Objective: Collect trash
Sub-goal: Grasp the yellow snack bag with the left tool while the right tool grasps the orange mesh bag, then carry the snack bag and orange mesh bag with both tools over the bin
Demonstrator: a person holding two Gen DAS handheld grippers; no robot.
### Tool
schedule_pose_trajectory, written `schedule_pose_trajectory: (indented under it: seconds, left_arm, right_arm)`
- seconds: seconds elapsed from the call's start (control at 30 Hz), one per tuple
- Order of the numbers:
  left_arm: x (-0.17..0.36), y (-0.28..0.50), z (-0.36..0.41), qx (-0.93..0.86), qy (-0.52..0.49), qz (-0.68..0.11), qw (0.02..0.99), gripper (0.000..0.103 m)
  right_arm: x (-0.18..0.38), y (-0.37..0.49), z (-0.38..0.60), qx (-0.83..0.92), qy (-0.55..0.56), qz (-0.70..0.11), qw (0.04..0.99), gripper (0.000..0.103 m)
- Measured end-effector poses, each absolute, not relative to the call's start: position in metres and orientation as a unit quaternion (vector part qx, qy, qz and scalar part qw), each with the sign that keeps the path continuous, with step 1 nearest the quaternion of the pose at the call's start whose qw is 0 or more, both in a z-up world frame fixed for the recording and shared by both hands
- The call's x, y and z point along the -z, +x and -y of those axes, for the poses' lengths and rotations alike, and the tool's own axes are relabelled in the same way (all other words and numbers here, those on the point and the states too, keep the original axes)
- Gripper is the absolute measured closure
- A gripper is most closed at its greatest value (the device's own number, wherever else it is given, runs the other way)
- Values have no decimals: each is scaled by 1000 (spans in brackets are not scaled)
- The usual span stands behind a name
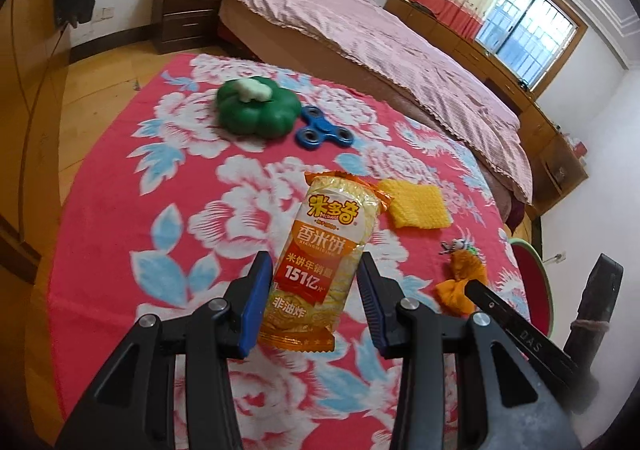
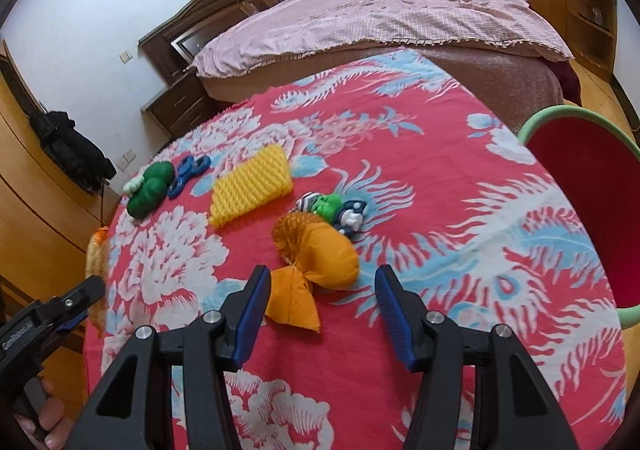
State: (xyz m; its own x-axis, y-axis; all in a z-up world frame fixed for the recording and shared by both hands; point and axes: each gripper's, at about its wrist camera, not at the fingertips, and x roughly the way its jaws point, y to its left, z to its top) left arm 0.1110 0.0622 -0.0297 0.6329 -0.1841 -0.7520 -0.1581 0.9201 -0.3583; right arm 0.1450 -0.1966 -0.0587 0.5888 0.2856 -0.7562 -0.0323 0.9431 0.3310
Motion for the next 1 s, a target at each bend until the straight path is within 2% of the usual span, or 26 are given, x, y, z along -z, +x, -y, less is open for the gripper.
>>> schedule_pose_trajectory:
  seconds: [0.47,1.0]
  left_arm:
    - [35,101,-68,13,-206,-429,879,59]
    - [23,91,-52,25,-197,-420,886,59]
  right_arm:
    - [60,143,181,-76,121,-436,888,83]
    - [25,101,189,-114,144,-403,897,86]
